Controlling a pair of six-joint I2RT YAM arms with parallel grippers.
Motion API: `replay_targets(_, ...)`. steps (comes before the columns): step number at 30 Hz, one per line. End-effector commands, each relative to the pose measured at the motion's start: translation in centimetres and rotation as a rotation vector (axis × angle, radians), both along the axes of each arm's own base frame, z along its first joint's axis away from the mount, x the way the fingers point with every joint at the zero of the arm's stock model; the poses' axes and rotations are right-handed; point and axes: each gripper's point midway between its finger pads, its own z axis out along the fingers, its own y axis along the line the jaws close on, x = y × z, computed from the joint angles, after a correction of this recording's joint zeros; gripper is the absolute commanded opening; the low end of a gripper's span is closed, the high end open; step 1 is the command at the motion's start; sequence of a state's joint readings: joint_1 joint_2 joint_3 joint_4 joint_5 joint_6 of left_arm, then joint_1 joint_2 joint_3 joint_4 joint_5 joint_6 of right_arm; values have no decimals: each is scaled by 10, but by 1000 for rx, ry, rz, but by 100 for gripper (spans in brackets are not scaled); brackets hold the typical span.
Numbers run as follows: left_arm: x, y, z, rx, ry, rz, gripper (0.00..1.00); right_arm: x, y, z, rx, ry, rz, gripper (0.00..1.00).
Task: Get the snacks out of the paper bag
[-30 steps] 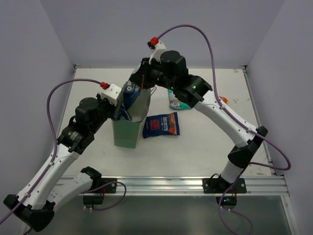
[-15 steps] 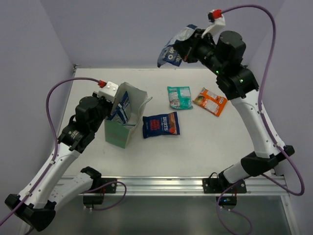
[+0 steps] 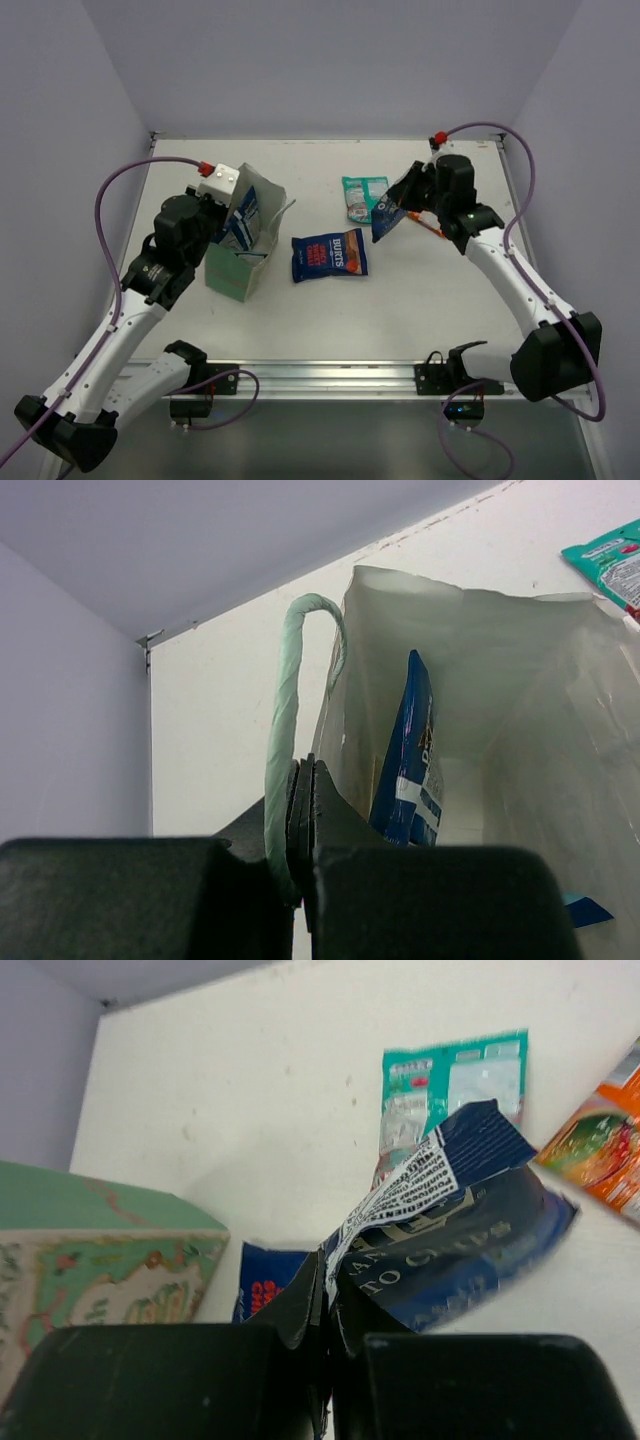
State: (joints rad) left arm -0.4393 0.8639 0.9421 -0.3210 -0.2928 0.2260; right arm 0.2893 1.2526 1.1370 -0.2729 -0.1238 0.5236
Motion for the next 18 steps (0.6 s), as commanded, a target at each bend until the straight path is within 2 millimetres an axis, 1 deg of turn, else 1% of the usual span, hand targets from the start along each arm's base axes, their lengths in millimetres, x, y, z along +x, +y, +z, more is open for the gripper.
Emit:
replay_targets(1, 6, -5, 22, -36, -87, -22, 0, 9, 24, 10, 73, -135, 116, 0)
replay_targets(2, 5, -5, 22, -36, -87, -24, 0, 5, 27, -12, 73, -99, 136, 0)
replay_targets(3, 5, -5, 22, -35, -87, -25, 0, 7, 30, -9, 91, -145, 156, 0)
replay_targets(4, 4, -5, 22, -34, -89, -27, 0, 2, 34, -16, 102, -145, 184, 0)
replay_targets(5, 4, -6, 22, -33, -87, -32, 0, -6, 31, -39, 101, -110, 178, 0)
replay_targets(6, 3, -6, 23, -31, -92, -37, 0, -8, 27, -48, 105, -96, 161, 0)
replay_targets(7, 3, -7, 23, -26, -92, -46, 0, -13, 23, -61, 109, -55, 137, 0)
replay_targets(8, 2, -9, 23, -26, -94, -57, 0, -18, 10, -88, 83, 5, 72, 2)
replay_targets(9, 2, -9, 25, -26, -96, -62, 0, -26, 0, -101, 65, 49, 26, 8)
replay_targets(10, 2, -10, 24, -25, -93, -63, 0, -32, -9, -114, 57, 92, -31, 23)
replay_targets(11, 2, -12, 23, -27, -91, -74, 0, -43, -20, -135, 33, 142, -86, 32)
replay_targets(12, 2, -13, 23, -27, -86, -83, 0, -54, -40, -153, -17, 208, -180, 42)
replay_targets(13, 1, -15, 22, -26, -82, -91, 0, -61, -50, -150, -15, 215, -239, 62)
replay_targets(14, 1, -16, 22, -28, -78, -99, 0, -67, -59, -153, -31, 236, -286, 70)
replay_targets(15, 1, -17, 21, -28, -73, -101, 0, -79, -77, -161, -86, 287, -367, 76)
replay_targets(16, 1, -17, 21, -26, -72, -102, 0, -84, -84, -152, -84, 273, -403, 85)
replay_targets(17, 1, -17, 23, -27, -73, -104, 0, -82, -89, -137, -88, 252, -432, 89)
replay_targets(18, 1, -17, 24, -27, -72, -105, 0, -89, -100, -133, -127, 263, -476, 94)
